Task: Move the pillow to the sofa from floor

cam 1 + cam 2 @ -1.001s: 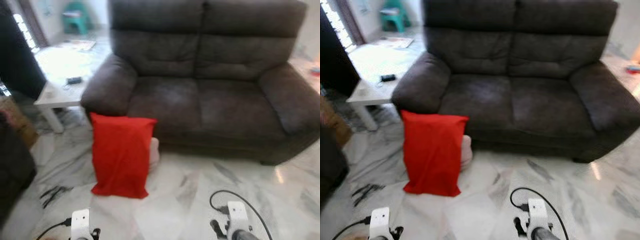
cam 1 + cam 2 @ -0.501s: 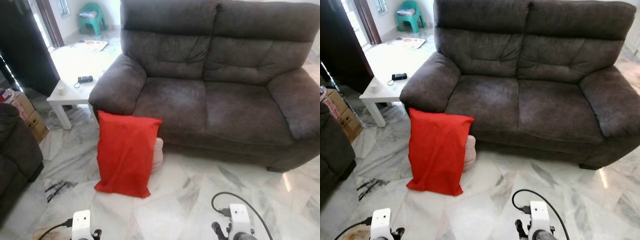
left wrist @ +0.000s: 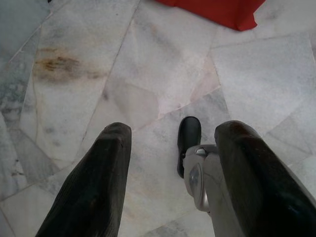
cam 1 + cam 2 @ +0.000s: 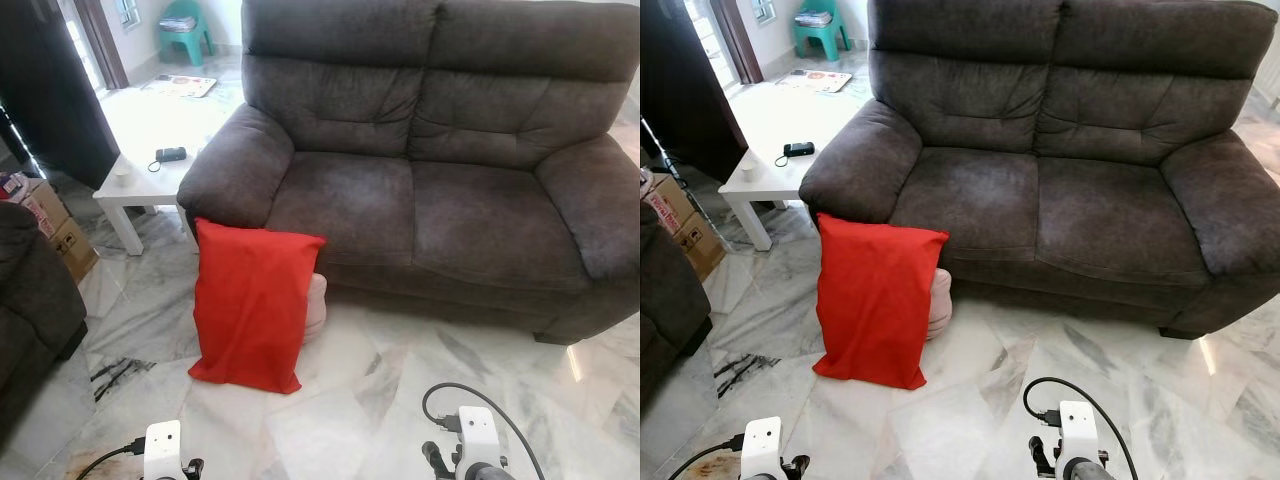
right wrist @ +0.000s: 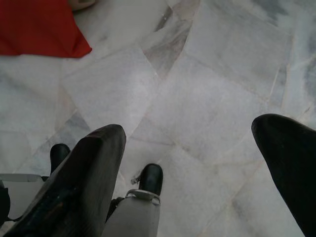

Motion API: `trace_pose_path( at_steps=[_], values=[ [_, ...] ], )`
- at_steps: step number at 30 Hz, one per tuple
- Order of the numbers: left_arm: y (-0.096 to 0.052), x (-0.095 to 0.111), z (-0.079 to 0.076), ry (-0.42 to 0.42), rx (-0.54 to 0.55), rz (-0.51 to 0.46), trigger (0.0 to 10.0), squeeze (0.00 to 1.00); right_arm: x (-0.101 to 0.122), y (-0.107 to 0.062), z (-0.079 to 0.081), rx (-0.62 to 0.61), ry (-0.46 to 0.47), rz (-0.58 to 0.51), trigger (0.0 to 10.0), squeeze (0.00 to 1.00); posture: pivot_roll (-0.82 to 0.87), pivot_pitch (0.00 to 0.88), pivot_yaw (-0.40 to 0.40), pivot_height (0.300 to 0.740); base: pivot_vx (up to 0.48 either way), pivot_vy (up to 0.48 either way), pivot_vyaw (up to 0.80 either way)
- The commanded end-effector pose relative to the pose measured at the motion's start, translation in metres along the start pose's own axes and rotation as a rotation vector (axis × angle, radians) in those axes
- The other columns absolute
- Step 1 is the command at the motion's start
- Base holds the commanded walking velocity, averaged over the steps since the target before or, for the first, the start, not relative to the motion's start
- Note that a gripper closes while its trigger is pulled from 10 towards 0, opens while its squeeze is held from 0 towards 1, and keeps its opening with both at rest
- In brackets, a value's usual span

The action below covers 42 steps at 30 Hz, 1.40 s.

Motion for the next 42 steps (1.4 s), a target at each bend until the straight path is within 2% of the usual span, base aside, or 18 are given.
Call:
trace_pose_path(
  at_steps=[1,7,13,26,30,39,42],
  values=[
    [-0.0006,-0.0045,0.0019,0.009,-0.001,0.018,10.0,0.0,0.0038,0.0004,0.001,0.004,0.01,-0.018,10.0,0.0,0.05,0.006,-0.038,0.74,0.0,0.0,0.0],
    [-0.0006,-0.0043,0.0016,0.003,-0.003,0.015,10.0,0.0,0.0063,0.0004,0.0017,0.018,-0.024,-0.031,10.0,0.0,0.05,0.006,-0.039,0.74,0.273,0.0,0.0],
    [-0.0006,-0.0043,0.0011,0.003,-0.004,0.016,10.0,0.0,0.0046,0.0003,0.0011,0.011,0.015,-0.026,10.0,0.0,0.05,0.006,-0.041,0.74,0.322,0.0,0.4],
    [-0.0006,-0.0044,0.0008,0.003,-0.007,0.016,10.0,0.0,0.0048,0.0003,0.0011,0.014,0.012,-0.026,10.0,0.0,0.05,0.004,-0.041,0.74,0.325,0.0,0.0],
    [-0.0006,-0.0044,0.001,0.004,-0.007,0.016,10.0,0.0,0.0057,0.0003,0.0016,0.021,-0.016,-0.028,10.0,0.0,0.05,0.005,-0.041,0.74,0.323,0.0,0.0],
    [-0.0006,-0.0046,0.0011,0.005,-0.007,0.016,10.0,0.0,0.0047,0.0003,0.0013,0.015,0.005,-0.027,10.0,0.0,0.05,0.002,-0.04,0.74,0.323,0.0,0.0],
    [-0.0006,-0.0046,0.001,0.006,-0.008,0.016,10.0,0.0,0.0057,0.0002,0.0014,0.022,-0.02,-0.03,10.0,0.0,0.05,0.002,-0.04,0.74,0.322,0.0,0.27]
  ],
)
Point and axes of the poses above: a point about 5 cm out from each wrist's last joint towards the gripper, its own y axis pointing out of the wrist towards the gripper, its own x axis along the axis of the wrist's last joint, z = x × y, the point moved 2 cm from there along y, pointing out of the wrist towards the gripper, and after that the axes turned 4 degrees about y, right-handed, at the moved point
